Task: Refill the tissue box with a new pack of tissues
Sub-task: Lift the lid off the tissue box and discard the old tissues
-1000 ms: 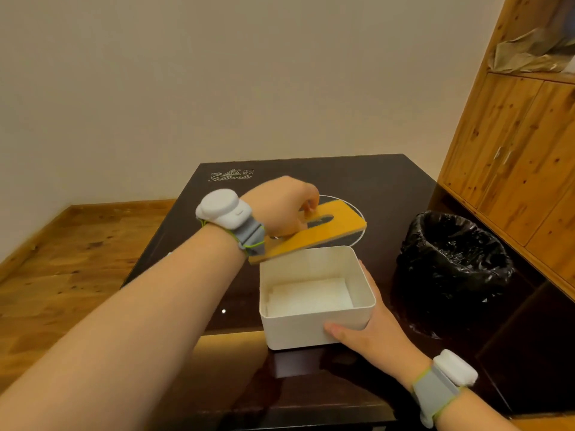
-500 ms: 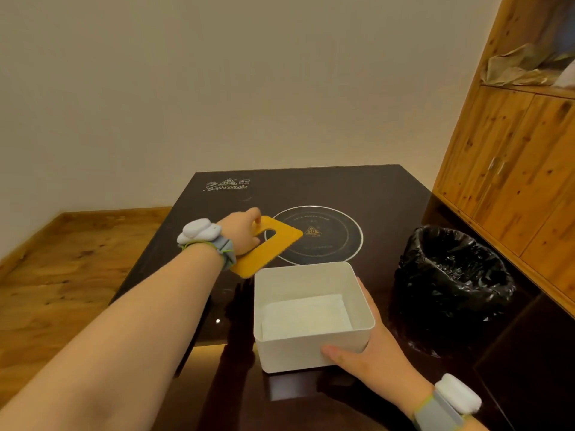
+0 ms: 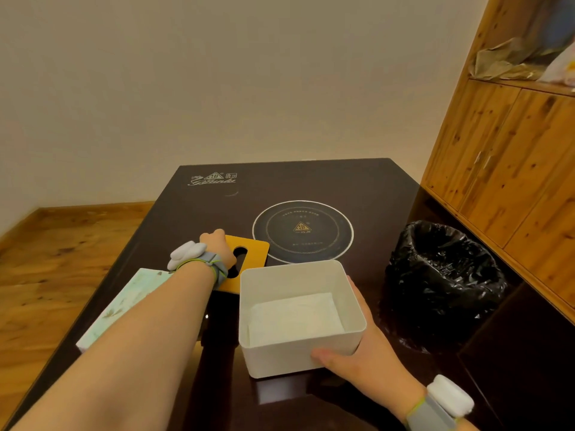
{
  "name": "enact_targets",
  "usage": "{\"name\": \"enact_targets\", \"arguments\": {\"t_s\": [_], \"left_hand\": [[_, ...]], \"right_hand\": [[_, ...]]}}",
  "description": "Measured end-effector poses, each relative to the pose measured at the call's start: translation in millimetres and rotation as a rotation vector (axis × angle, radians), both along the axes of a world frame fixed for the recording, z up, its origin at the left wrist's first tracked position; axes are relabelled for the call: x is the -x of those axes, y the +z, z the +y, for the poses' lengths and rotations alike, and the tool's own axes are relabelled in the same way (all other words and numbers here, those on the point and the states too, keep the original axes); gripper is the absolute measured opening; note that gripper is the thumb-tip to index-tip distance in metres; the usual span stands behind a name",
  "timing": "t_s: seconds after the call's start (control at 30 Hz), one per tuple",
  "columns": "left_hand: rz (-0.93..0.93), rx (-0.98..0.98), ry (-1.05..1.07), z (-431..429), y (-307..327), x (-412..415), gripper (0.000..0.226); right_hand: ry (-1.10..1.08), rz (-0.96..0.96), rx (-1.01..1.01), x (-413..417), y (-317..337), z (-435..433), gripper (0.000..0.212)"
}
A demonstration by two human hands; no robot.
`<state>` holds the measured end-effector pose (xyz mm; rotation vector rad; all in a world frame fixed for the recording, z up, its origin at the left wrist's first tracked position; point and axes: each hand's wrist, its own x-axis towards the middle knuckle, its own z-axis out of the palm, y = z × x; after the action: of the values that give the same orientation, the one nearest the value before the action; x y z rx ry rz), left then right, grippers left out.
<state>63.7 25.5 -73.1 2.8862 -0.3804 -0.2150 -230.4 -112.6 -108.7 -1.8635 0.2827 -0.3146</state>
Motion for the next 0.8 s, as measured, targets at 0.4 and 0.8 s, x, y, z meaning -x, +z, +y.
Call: {"name": "enact_targets", "arguments": {"t_s": [0.4,0.8], "left_hand": [[-0.055,-0.083,-0.040,5.2,-8.0,9.1,0.040],[0.133,0.178,-0.179,2.9,37.2,51.8,0.037]], "right_hand": [[-0.008,0.005,0.019,0.0,-0.5,0.1,0.109],[-0.002,0.023,0.003,3.3,2.8,4.2,0.111]]}}
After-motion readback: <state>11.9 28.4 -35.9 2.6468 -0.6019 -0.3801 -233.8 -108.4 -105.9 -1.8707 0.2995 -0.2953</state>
